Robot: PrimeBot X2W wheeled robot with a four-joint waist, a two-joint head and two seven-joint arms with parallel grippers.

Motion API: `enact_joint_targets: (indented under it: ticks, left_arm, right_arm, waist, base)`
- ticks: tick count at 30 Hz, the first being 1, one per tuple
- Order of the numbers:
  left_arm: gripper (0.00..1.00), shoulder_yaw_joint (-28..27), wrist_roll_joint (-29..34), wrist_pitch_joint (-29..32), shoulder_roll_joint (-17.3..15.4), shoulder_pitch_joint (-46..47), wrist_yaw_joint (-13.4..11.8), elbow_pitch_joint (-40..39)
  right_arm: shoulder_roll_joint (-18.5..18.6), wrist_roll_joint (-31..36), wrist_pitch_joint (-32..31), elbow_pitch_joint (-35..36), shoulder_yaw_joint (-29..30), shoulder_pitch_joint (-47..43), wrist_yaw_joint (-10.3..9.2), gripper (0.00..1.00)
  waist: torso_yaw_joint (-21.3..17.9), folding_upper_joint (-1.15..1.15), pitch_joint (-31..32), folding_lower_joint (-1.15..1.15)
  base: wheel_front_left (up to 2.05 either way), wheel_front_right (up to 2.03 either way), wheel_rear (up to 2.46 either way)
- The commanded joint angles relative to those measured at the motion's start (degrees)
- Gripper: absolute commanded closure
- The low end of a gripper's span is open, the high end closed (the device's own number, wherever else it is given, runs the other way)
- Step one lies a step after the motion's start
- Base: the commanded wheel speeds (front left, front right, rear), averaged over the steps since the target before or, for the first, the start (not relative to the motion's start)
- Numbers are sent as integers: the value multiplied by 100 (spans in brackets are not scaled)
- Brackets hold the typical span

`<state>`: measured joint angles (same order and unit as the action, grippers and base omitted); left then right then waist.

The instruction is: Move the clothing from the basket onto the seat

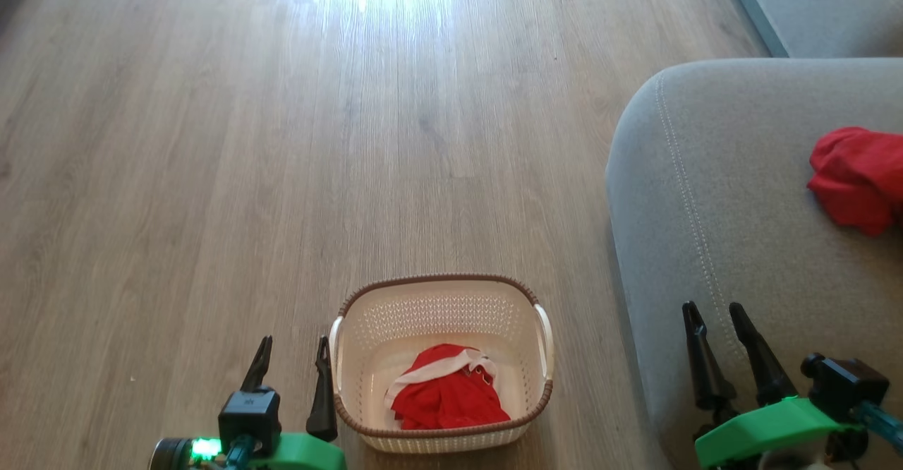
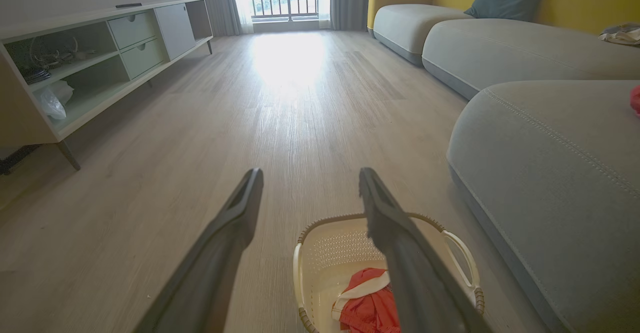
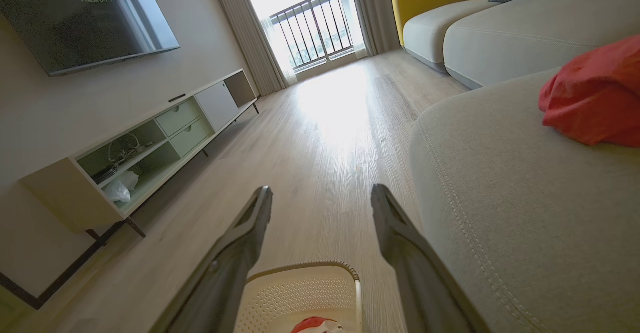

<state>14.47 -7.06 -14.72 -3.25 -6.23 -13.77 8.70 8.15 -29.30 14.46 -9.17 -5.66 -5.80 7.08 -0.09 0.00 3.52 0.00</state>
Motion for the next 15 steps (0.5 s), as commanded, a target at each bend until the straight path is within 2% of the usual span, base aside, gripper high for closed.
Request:
enact_joint_targets:
  ticks: [1,9,15]
  left_arm:
    - [0,-180,-14,-28,37,230,0,-149]
    - [0,-32,-72,-28,37,402,225,275]
    - [0,38,112,-28,37,917,398,538]
  right_arm:
    - [43,9,53,206,-63,149,41,0]
    - [95,28,53,168,-29,178,41,0]
    - [144,129,53,238,-117,388,41,0]
  waist:
    - [-23,0,-53,0]
    - [-185,0,-547,0]
    - [-329,0,-1449,0]
  base:
    - [0,0,0]
    - [0,0,0]
    - [0,0,0]
